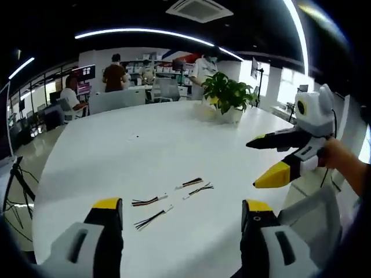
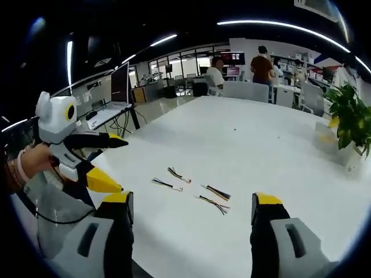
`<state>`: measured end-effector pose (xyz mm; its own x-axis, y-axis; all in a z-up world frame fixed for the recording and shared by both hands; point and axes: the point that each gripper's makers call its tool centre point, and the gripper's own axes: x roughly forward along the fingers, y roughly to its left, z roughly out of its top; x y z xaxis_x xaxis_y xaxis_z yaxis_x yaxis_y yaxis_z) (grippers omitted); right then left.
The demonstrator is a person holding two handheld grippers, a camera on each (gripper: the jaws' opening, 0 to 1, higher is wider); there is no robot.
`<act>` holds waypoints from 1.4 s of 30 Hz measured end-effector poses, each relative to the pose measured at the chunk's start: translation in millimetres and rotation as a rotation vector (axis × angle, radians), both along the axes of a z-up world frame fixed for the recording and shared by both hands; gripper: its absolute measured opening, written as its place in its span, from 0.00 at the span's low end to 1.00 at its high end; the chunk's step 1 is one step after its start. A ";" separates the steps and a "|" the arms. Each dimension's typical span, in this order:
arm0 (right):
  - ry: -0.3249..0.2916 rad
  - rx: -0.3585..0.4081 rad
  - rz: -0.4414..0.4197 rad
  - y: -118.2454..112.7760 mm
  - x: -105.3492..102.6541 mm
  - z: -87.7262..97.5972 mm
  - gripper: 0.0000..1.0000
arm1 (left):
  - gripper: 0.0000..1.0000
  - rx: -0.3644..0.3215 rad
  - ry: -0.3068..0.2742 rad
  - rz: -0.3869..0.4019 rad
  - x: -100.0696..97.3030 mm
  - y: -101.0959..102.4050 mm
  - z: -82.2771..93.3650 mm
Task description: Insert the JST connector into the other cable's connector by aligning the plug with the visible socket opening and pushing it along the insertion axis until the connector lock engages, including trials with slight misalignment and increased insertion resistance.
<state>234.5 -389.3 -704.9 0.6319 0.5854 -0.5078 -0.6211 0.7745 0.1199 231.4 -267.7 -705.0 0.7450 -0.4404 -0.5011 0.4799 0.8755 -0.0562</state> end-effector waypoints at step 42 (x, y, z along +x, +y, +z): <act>0.035 -0.059 0.059 5.6 25.6 -26.5 0.66 | 0.81 0.083 -0.019 0.026 25.2 29.1 -23.6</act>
<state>260.1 -383.7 -731.5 0.5785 0.5894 -0.5639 -0.6619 0.7432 0.0977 256.6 -238.6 -728.7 0.7652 -0.3783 -0.5210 0.4573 0.8889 0.0262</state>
